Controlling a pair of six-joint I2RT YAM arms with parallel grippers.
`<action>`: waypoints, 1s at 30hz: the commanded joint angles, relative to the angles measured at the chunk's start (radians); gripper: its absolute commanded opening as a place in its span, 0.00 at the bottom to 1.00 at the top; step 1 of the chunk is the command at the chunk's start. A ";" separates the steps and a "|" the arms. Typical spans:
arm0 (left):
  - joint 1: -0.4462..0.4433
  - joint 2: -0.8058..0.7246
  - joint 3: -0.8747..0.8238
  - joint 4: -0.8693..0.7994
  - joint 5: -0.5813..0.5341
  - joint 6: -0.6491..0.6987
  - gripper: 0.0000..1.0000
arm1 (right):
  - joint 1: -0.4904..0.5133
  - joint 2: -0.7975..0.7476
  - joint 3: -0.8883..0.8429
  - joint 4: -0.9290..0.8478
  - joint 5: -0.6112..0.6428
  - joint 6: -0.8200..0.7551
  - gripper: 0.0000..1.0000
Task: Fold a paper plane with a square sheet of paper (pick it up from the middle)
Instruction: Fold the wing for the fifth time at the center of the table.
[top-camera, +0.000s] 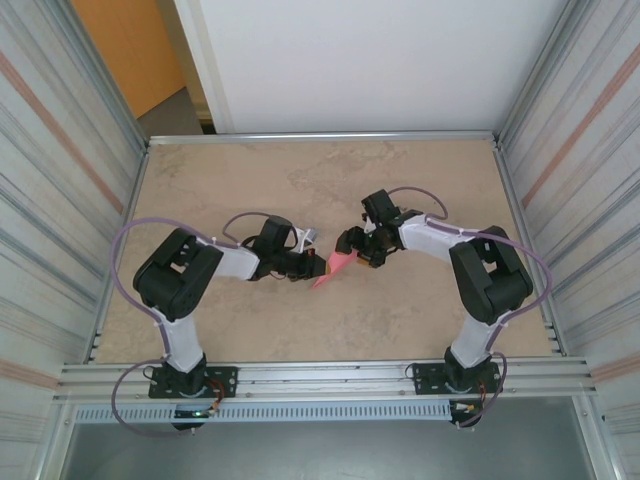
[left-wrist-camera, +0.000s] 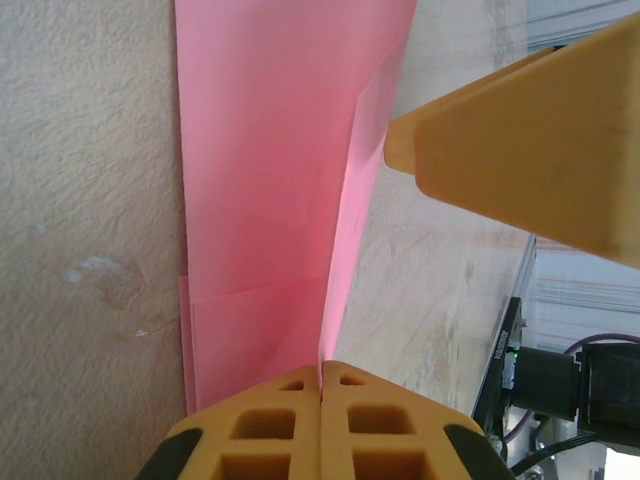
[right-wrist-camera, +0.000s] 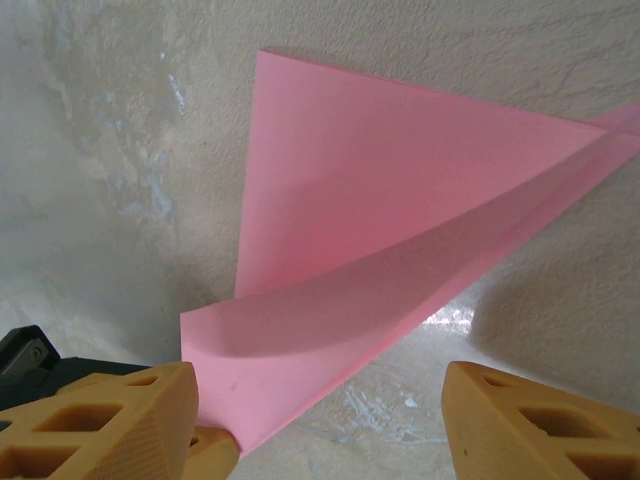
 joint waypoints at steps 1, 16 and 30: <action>0.011 0.020 0.022 0.019 0.034 -0.051 0.06 | -0.003 0.030 0.030 -0.036 -0.001 -0.020 0.64; 0.022 0.038 0.006 0.066 0.051 -0.104 0.09 | 0.015 0.141 0.110 -0.137 0.089 -0.017 0.60; 0.022 -0.039 -0.001 -0.049 0.004 -0.050 0.28 | 0.057 0.274 0.214 -0.280 0.197 0.005 0.60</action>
